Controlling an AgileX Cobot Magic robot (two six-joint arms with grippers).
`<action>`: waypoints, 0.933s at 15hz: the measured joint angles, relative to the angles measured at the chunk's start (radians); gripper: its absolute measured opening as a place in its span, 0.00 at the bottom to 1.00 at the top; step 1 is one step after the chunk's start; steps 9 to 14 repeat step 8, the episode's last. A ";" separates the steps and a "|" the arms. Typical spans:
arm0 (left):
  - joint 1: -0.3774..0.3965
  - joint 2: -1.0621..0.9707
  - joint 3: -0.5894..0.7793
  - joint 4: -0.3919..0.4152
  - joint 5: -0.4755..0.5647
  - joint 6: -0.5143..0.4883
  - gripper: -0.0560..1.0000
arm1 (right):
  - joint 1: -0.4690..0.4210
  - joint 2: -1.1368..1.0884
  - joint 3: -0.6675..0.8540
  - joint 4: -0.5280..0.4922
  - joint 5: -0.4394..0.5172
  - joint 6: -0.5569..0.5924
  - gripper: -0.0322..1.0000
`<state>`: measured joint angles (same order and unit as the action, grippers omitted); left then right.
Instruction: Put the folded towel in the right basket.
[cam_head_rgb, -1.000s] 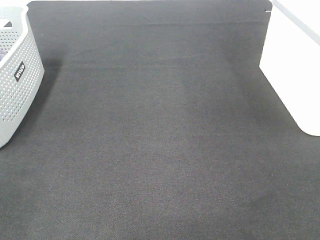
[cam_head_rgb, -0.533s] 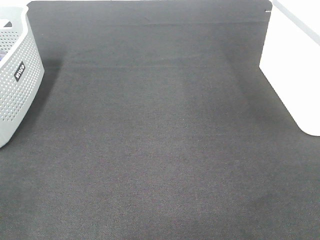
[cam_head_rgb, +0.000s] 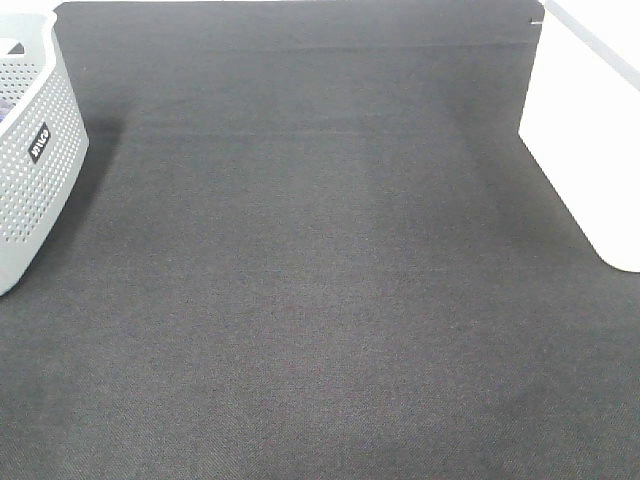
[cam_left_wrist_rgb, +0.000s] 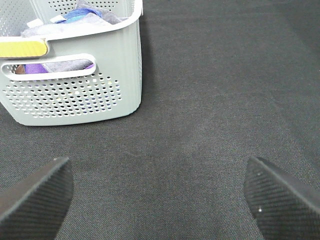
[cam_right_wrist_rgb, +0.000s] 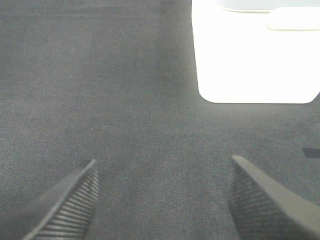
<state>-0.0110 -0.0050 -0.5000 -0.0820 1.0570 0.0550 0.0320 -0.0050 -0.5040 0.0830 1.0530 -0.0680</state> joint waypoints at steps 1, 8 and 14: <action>0.000 0.000 0.000 0.000 0.000 0.000 0.88 | 0.000 -0.001 0.000 0.001 0.000 0.000 0.69; 0.000 0.000 0.000 0.000 0.000 0.000 0.88 | 0.000 -0.001 0.000 0.001 0.000 0.000 0.69; 0.000 0.000 0.000 0.000 0.000 0.000 0.88 | 0.000 -0.001 0.000 0.001 0.000 0.000 0.69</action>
